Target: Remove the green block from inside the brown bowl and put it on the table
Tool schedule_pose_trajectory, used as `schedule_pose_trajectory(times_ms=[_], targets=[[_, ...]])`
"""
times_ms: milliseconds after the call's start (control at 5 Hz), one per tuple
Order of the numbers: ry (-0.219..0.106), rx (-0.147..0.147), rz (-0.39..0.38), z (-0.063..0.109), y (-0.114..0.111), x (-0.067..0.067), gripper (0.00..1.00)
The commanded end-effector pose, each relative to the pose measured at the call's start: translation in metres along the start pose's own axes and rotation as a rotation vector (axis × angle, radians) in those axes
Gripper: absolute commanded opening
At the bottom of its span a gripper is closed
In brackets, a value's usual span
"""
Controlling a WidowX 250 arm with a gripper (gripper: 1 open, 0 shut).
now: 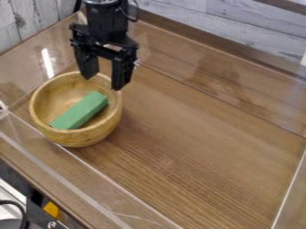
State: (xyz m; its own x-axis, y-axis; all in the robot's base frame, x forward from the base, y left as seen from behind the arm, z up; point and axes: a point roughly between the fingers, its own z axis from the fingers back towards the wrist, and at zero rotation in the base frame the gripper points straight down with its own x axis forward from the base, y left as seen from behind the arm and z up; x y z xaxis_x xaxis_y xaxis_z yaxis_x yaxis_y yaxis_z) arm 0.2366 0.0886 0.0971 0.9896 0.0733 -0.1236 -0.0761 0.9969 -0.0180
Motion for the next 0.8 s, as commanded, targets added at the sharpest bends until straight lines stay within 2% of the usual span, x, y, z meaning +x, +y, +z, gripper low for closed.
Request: schedule_pose_trajectory(times_ms=[0, 600], targets=[[-0.035, 0.014, 0.007, 0.001, 0.011, 0.001, 1.00], [-0.065, 0.011, 0.002, -0.017, 0.027, -0.002, 1.00]])
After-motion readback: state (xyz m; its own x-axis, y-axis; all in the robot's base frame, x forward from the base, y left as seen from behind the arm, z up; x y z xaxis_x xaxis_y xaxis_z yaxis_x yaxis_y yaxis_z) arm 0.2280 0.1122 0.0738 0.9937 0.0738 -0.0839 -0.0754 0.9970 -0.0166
